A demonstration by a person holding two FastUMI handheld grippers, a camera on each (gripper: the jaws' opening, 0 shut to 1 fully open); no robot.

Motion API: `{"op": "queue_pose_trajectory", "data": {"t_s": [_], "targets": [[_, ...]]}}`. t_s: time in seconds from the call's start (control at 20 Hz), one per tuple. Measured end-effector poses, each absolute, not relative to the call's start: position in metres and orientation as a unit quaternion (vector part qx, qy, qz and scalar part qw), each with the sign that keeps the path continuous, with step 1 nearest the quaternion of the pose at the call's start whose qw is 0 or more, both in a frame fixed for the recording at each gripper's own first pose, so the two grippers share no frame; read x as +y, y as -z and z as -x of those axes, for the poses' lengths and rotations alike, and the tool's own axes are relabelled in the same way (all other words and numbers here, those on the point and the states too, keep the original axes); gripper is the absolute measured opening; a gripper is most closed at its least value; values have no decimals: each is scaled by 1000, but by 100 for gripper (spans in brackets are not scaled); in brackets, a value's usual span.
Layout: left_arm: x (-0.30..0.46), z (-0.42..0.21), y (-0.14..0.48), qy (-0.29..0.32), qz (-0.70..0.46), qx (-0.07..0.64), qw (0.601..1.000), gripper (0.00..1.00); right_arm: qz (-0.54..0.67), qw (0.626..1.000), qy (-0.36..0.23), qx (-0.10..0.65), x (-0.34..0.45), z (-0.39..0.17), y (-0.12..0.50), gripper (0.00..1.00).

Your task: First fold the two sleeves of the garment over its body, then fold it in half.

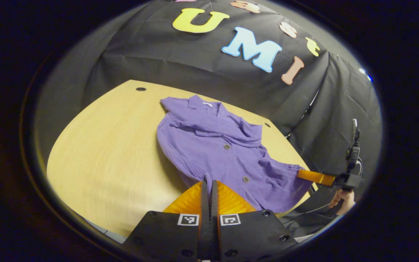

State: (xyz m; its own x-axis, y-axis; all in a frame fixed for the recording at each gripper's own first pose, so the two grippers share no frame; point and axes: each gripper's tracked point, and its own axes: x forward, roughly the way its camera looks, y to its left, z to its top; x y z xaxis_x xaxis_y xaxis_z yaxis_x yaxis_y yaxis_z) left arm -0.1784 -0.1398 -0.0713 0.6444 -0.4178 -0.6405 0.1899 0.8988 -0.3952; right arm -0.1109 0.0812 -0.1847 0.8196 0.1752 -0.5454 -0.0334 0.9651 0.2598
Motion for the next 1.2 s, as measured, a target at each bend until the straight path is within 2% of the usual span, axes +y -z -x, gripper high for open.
{"op": "queue_pose_trajectory", "data": {"t_s": [0.25,0.4,0.75,1.2], "targets": [[-153,138,44,158,171,363,902,7,-127,950,-76,273,82,79,157,2],[-148,99,24,130,187,344,911,7,-153,948,-98,263,87,55,137,1],[-138,18,-1,83,192,311,927,6,-148,952,-130,235,84,-22,106,1],[-143,-121,-9,42,168,272,947,7,-136,954,-167,208,91,-139,79,1]]}}
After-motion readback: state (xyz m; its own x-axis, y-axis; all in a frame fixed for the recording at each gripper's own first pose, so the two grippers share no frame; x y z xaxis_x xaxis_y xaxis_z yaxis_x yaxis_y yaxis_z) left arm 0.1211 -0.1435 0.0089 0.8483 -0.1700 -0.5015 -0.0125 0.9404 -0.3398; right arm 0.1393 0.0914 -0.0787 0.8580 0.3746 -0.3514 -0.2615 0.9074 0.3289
